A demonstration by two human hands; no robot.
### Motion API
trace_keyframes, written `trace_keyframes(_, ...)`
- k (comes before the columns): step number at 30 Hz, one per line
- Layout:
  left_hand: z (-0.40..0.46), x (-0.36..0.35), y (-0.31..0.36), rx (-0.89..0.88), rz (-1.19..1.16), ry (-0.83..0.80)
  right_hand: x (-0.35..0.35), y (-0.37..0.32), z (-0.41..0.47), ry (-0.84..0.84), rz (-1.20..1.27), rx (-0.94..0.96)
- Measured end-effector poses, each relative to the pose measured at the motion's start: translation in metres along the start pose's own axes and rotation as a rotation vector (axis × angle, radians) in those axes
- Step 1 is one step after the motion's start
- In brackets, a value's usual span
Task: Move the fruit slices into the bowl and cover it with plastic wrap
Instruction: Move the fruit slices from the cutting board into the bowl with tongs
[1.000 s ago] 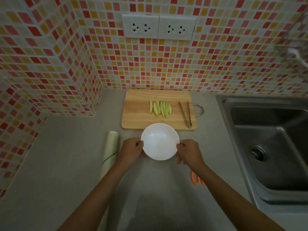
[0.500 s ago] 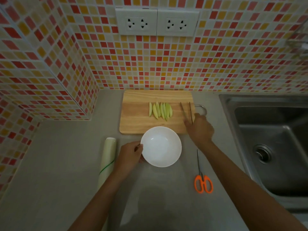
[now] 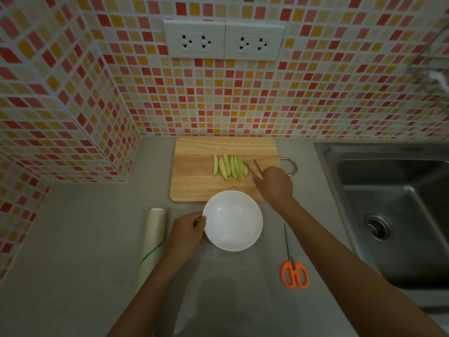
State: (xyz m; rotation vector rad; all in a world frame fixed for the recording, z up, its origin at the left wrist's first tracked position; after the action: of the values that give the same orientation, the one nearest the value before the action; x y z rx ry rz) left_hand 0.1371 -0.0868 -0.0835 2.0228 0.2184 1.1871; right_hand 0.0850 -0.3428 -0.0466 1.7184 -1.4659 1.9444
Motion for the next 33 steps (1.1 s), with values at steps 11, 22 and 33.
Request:
trace_keyframes(11, -0.001, 0.002, 0.002, 0.001, 0.008, -0.003, -0.014, -0.033, -0.005, -0.045, -0.012, -0.028)
trace_keyframes(22, -0.002, 0.002, 0.004, -0.005, 0.027, -0.004, -0.003, -0.024, -0.016, -0.018, 0.171, -0.034)
trace_keyframes(33, -0.003, 0.002, 0.004, 0.009, 0.040, 0.008, 0.007, -0.003, -0.132, -0.190, 0.341, -0.017)
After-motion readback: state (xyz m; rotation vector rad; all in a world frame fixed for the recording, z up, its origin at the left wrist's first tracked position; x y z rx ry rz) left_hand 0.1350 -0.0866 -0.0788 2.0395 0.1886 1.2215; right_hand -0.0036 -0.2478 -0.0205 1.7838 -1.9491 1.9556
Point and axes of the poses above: each hand's wrist, its own z-axis towards the middle knuckle, its own x-axis out of the back of the hand, y = z × x, the point moved 8 cm from there along z, towards the middle knuckle, and after that the axes turned 13 degrees about z, right-handed, at the moved point
